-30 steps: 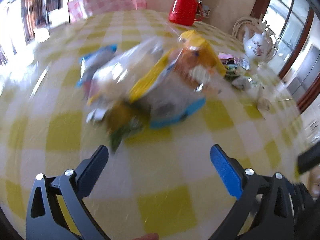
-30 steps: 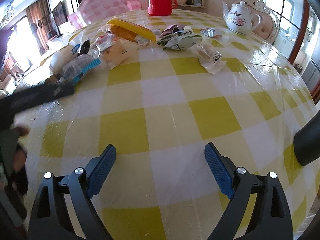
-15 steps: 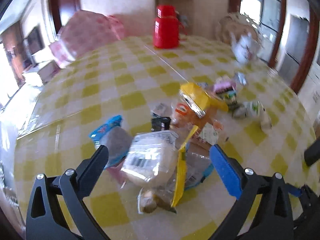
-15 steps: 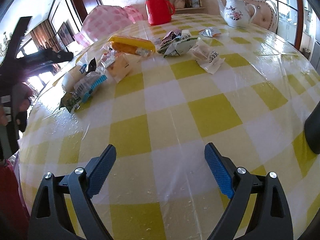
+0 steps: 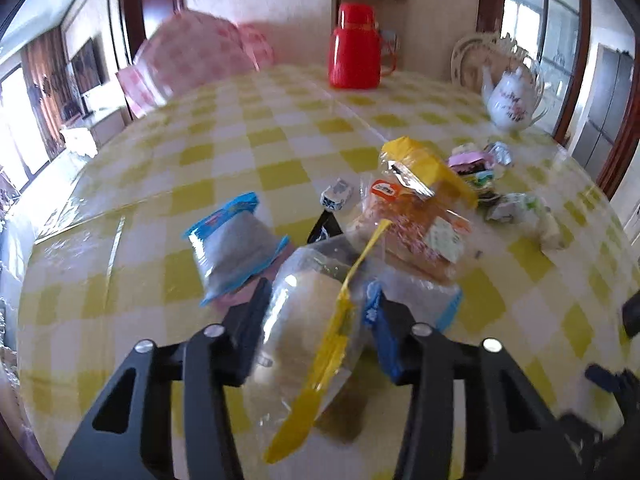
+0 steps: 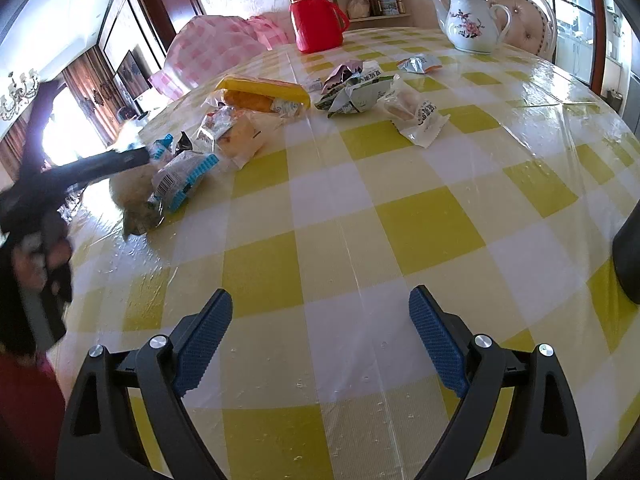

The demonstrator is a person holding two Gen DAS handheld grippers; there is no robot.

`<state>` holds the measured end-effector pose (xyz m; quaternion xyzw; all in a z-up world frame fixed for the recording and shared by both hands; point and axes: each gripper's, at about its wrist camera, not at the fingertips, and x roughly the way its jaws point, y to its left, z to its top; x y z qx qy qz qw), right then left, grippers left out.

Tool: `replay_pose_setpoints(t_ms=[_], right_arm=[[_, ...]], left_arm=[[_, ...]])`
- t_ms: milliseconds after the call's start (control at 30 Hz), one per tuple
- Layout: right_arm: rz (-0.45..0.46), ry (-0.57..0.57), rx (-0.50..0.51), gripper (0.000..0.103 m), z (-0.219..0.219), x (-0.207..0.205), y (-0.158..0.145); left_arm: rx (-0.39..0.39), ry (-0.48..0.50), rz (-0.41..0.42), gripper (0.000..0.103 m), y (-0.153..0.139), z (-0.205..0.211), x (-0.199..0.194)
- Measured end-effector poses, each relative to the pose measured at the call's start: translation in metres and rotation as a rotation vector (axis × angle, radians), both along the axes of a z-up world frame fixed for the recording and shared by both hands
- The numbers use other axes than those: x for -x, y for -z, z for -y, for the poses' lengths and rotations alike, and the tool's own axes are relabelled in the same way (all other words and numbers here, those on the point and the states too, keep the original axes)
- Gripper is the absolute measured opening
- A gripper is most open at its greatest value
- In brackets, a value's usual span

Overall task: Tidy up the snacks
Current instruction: 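Grasp the clear bag of white buns with the left gripper while the right tool waits, then lift the bun bag with the left gripper while the right gripper grasps a brown wrapped snack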

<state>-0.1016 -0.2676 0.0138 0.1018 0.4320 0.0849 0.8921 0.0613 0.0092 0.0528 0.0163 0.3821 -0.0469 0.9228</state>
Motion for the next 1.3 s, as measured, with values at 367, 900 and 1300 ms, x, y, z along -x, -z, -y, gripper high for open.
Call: replay_pose_setpoints(t_ms=[367, 900, 1300], right_arm=[[-0.001, 0.001, 0.014, 0.087, -0.001, 0.000, 0.000], [0.023, -0.173, 0.033, 0.087, -0.069, -0.015, -0.006], [0.009, -0.303, 0.106, 0.075, -0.194, -0.084, -0.006]], left_arm=[[0.094, -0.061, 0.006, 0.073, 0.018, -0.057, 0.062], [0.586, -0.185, 0.109, 0.038, -0.001, -0.124, 0.082], [0.581, -0.231, 0.072, 0.038, 0.020, -0.123, 0.099]])
